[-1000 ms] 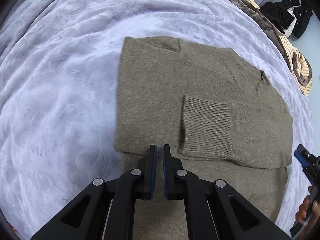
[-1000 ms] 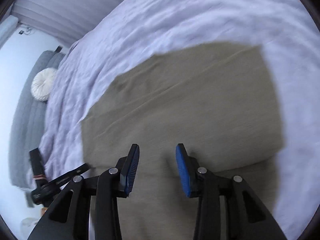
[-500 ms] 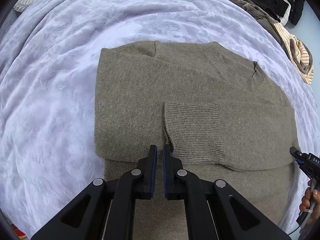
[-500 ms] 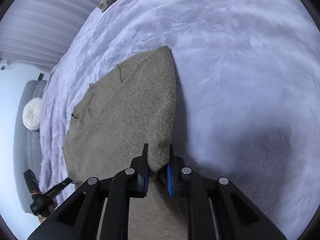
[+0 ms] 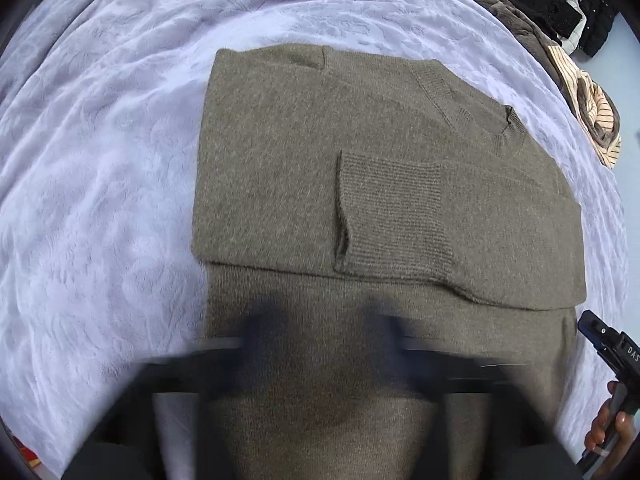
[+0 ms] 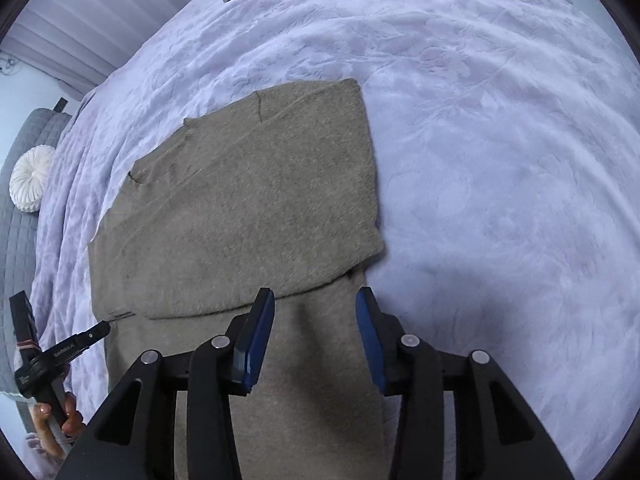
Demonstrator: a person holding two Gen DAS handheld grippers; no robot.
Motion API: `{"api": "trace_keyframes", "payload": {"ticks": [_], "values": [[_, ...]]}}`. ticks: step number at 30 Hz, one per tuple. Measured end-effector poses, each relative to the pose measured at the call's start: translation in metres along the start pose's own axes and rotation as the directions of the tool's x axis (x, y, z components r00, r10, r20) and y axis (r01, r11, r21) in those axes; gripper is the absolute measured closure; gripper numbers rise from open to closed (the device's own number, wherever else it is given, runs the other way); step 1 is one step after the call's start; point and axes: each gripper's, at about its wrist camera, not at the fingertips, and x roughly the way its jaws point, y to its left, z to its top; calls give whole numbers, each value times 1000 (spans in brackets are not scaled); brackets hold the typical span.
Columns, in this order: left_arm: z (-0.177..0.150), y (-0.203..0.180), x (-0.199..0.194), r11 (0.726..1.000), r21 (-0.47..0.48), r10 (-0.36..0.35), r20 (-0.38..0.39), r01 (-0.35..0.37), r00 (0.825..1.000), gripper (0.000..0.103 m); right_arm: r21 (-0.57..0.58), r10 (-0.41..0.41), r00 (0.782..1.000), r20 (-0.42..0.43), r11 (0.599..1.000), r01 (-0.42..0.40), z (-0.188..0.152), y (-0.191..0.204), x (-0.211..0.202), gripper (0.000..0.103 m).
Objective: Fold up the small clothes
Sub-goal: 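Grasp the sweater hem with both grippers and lift it toward the collar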
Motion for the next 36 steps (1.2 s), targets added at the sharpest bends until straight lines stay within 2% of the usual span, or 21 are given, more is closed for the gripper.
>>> {"api": "trace_keyframes", "payload": {"ticks": [1, 4, 10, 14, 16, 21, 23, 31, 36], "values": [[-2, 1, 1, 1000, 0, -5, 14, 5, 1000, 0, -5, 11, 1000, -8, 1000, -11, -3, 4, 1, 57], [2, 0, 5, 1000, 26, 5, 3, -5, 1000, 0, -28, 36, 999, -28, 999, -36, -11, 25, 7, 57], [9, 2, 6, 995, 58, 80, 26, -81, 996, 0, -74, 74, 994, -79, 994, -80, -27, 57, 14, 57], [9, 6, 12, 992, 68, 106, 2, -106, 994, 0, -90, 80, 993, -91, 992, -88, -34, 69, 13, 49], [0, 14, 12, 994, 74, 88, -25, -86, 996, 0, -98, 81, 992, -93, 991, -90, -37, 73, 10, 49], [-8, 19, 13, 993, 71, 99, -46, -96, 994, 0, -97, 78, 991, -107, 991, -89, -43, 77, 6, 48], [-15, 17, 13, 991, 77, 113, -49, -109, 992, 0, -91, 77, 991, -109, 992, -87, -48, 77, 5, 41], [-37, 19, 22, 987, 96, 137, -86, -129, 987, 0, -71, 65, 985, -159, 994, -78, -66, 71, 11, 40], [-55, 18, 28, 982, 144, 141, -121, -123, 983, 0, -63, 58, 983, -174, 996, -70, -83, 59, 8, 40]]}}
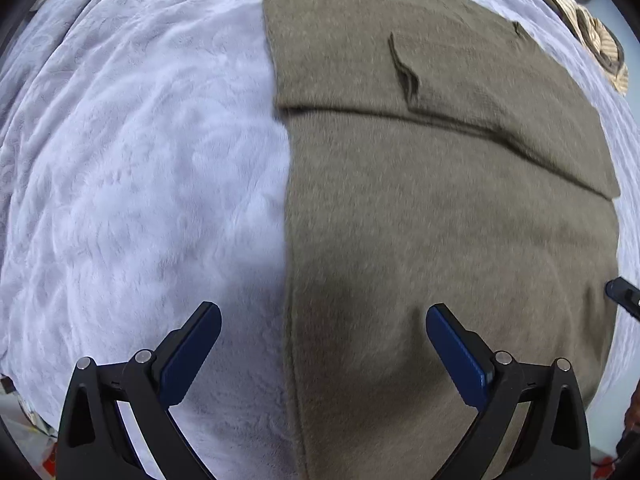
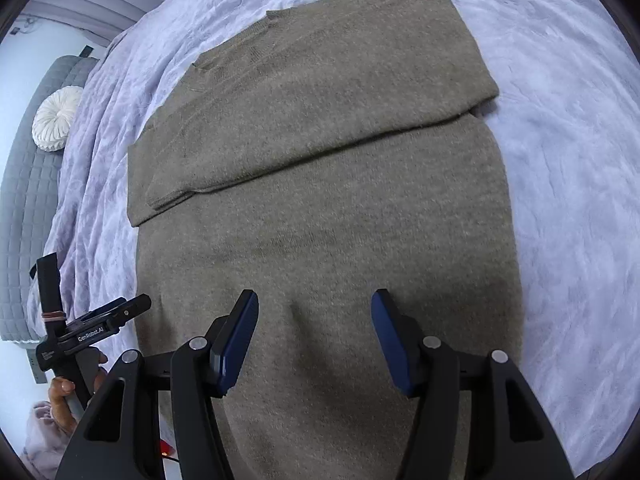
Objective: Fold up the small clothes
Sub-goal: 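Grasp the sweater hem with both grippers and lift it toward the collar, then lay the lifted hem over the collar with both grippers and release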
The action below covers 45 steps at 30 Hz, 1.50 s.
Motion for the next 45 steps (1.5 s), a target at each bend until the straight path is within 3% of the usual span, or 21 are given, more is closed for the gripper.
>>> {"api": "trace_keyframes", "payload": {"ticks": [7, 12, 17, 21, 25, 26, 28, 30, 31, 33, 34, 38, 42, 45], "values": [[-40, -5, 8, 998, 60, -3, -80, 8, 997, 0, -2, -14, 1000, -23, 1000, 14, -27, -24, -10, 40], [-85, -12, -4, 985, 115, -116, -133, 132, 984, 0, 53, 11, 998, -62, 999, -8, -53, -56, -25, 40], [-128, -28, 3, 956, 144, -212, -263, 256, 941, 0, 95, 90, 988, -127, 992, -78, -84, -79, -34, 41], [-155, -44, 8, 937, 121, -273, -336, 329, 901, 0, 128, 110, 977, -184, 988, -87, -110, -93, -39, 40], [-173, -49, 11, 935, 104, -286, -347, 339, 893, 0, 208, 207, 944, -257, 966, -155, -139, -103, -27, 40], [-174, -53, 13, 937, 95, -287, -344, 338, 894, 4, 217, 232, 936, -265, 960, -177, -143, -102, -22, 40], [-176, -61, 17, 943, 73, -282, -350, 326, 893, 29, 245, 285, 921, -266, 944, -222, -147, -99, -13, 40], [-170, -64, 21, 948, 63, -269, -363, 312, 892, 76, 280, 326, 905, -273, 927, -250, -148, -94, -1, 40], [-164, -66, 18, 940, 56, -296, -363, 338, 884, 88, 295, 340, 897, -281, 920, -257, -149, -92, 1, 43], [-157, -64, 5, 919, 48, -354, -340, 392, 871, 91, 330, 401, 874, -275, 893, -306, -147, -85, 4, 92], [-155, -68, -3, 908, 52, -378, -328, 416, 866, 91, 335, 426, 867, -258, 881, -334, -144, -81, 2, 96], [-134, -54, -37, 864, -10, -490, -246, 503, 836, 91, 313, 536, 832, -144, 822, -476, -116, -60, -19, 97], [-94, -43, -60, 838, -47, -545, -106, 543, 832, 91, 282, 620, 784, -10, 754, -593, -73, -44, -33, 97], [-58, -34, -80, 820, -54, -570, 4, 570, 821, 91, 241, 673, 735, 83, 702, -670, -33, -32, -39, 97]]}}
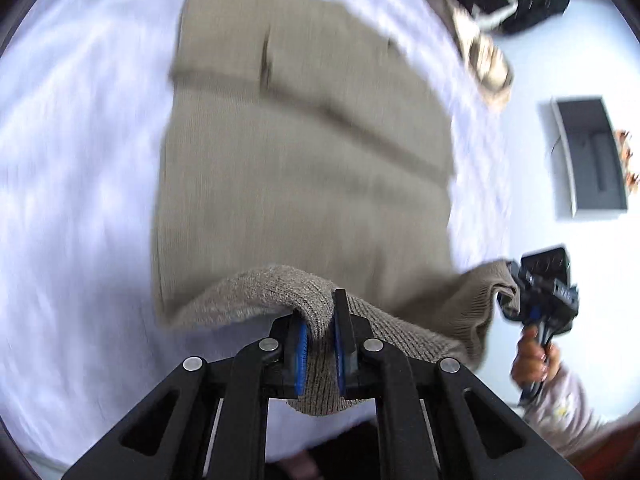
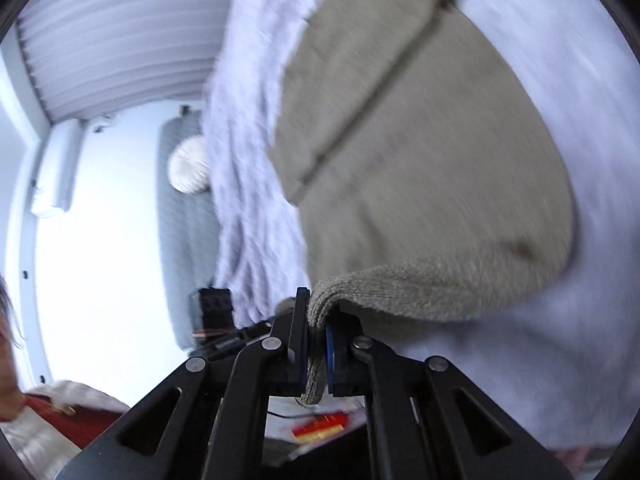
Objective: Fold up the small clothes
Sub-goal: 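Lay the lifted hem over the collar with both grippers and release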
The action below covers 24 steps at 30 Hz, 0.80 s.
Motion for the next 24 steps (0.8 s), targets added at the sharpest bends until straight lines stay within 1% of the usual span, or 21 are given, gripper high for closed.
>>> {"api": "trace_keyframes", "payload": {"ticks": [2, 4, 5, 6, 7, 8, 9, 11, 12, 13, 14, 15, 16, 17, 19, 21, 22, 24], "values": [[28, -8, -12, 1000, 14, -6, 74, 5, 997, 91, -35, 46, 998, 31, 998, -44, 23, 14, 4, 97], [66, 1, -31, 1000, 31, -4, 132, -1, 991, 91, -74, 74, 996, 52, 995, -70, 49, 30, 12, 97], [82, -5, -36, 999, 44, -7, 167, -1, 986, 91, -97, 86, 994, 62, 992, -80, 65, 38, 15, 97], [96, -3, -44, 998, 58, -6, 193, -5, 981, 91, -114, 95, 993, 71, 990, -87, 77, 44, 19, 97], [113, -6, -48, 997, 76, 1, 219, -18, 976, 91, -129, 102, 991, 82, 987, -91, 91, 49, 21, 97], [145, 8, -55, 995, 92, 8, 240, -31, 971, 91, -144, 105, 990, 97, 986, -90, 106, 56, 22, 97], [168, 3, -48, 994, 101, 14, 265, -43, 964, 91, -152, 108, 987, 115, 984, -90, 123, 61, 25, 97], [194, 5, -50, 993, 103, 22, 293, -54, 956, 91, -152, 109, 983, 148, 985, -86, 152, 65, 26, 97], [210, 6, -39, 992, 102, 38, 307, -72, 951, 91, -148, 106, 981, 164, 986, -82, 168, 65, 30, 97], [229, 8, -29, 989, 100, 69, 320, -106, 945, 91, -136, 86, 980, 177, 989, -62, 184, 64, 35, 97], [243, 10, -19, 985, 93, 107, 325, -144, 940, 91, -121, 69, 981, 182, 991, -48, 198, 58, 32, 97], [255, 14, -16, 982, 87, 133, 320, -169, 938, 91, -102, 37, 981, 188, 995, -18, 211, 51, 39, 97], [267, 16, -3, 978, 77, 163, 310, -195, 937, 91, -86, 3, 981, 193, 996, 13, 221, 44, 43, 97], [276, 19, 9, 970, 63, 207, 294, -235, 933, 91, -63, -28, 981, 192, 997, 40, 230, 32, 46, 97], [279, 24, 32, 948, 42, 294, 253, -314, 922, 91, -27, -76, 979, 187, 996, 83, 242, 15, 57, 96], [283, 31, 47, 929, 28, 354, 218, -368, 910, 88, 17, -118, 974, 193, 993, 117, 249, 0, 65, 96], [281, 33, 49, 925, 27, 365, 217, -380, 905, 88, 38, -128, 971, 200, 992, 123, 250, -11, 58, 93], [278, 32, 43, 927, 29, 358, 233, -374, 904, 88, 66, -125, 967, 223, 991, 113, 255, -17, 58, 92]]}}
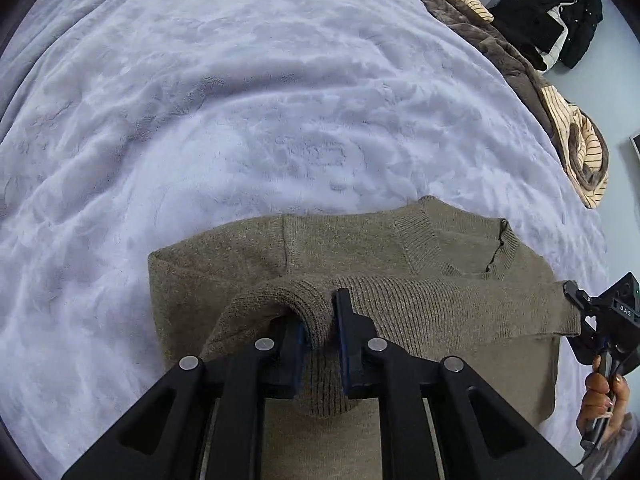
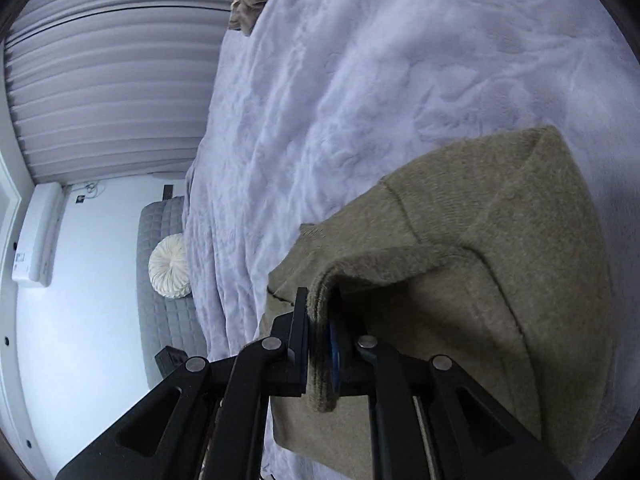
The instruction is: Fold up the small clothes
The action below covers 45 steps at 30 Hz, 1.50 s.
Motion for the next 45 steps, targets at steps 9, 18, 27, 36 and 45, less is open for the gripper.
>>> {"api": "trace_keyframes", "payload": {"ticks": [9, 18, 27, 36, 45], "values": [[0, -13, -34, 998, 49, -41, -10, 41, 999, 88, 48, 63, 998, -4, 997, -63, 17, 7, -11, 46], [-8, -7, -62, 997, 54, 41, 119, -48, 992, 1, 133, 232, 972, 26, 963, -234, 15, 7, -11, 46], [-31, 20, -51, 997, 39, 69, 35, -70, 997, 1, -97, -100, 995, 30, 990, 102, 7, 41, -26, 46], [-118, 47, -33, 997, 30, -63, -188, 70, 980, 5, -322, -458, 888, 49, 834, 448, -70, 10, -80, 46], [-141, 48, -47, 991, -12, -134, -198, 134, 971, 97, -363, -400, 908, -122, 870, 335, -95, -3, -79, 98]]}}
